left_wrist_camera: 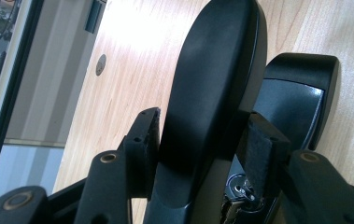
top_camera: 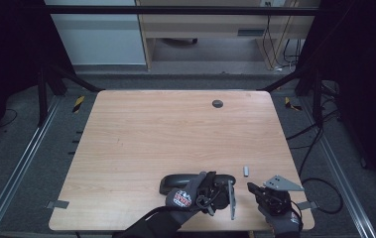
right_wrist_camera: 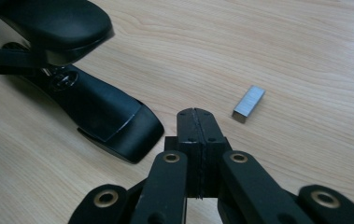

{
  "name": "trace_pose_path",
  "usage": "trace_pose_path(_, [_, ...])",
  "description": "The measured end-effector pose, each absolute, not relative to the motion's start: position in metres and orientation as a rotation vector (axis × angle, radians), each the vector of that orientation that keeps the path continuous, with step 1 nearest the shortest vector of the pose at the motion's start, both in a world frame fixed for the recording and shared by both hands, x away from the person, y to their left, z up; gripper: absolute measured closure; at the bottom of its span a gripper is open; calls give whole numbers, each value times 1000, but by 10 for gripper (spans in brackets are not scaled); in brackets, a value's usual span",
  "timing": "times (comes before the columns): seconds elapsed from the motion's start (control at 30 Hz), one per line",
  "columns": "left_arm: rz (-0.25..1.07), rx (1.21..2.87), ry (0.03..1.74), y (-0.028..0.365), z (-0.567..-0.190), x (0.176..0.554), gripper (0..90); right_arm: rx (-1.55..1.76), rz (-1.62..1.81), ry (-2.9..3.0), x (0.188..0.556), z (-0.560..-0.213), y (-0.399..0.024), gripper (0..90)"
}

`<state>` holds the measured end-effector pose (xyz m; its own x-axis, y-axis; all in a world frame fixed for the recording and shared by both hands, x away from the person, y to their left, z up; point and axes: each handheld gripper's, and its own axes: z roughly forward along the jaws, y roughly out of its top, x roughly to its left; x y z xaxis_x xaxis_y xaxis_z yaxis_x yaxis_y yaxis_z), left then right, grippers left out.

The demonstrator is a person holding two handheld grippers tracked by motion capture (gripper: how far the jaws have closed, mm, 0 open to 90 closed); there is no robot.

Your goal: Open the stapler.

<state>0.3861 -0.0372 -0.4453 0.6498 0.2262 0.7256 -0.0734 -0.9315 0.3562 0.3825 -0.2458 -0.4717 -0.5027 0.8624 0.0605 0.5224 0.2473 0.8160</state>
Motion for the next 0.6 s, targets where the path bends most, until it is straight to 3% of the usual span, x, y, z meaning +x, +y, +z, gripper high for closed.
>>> trace_pose_path(0.6, [1200,2504,125,-38,-447,384,522,1230,1210,2210,388,-479,-221,900])
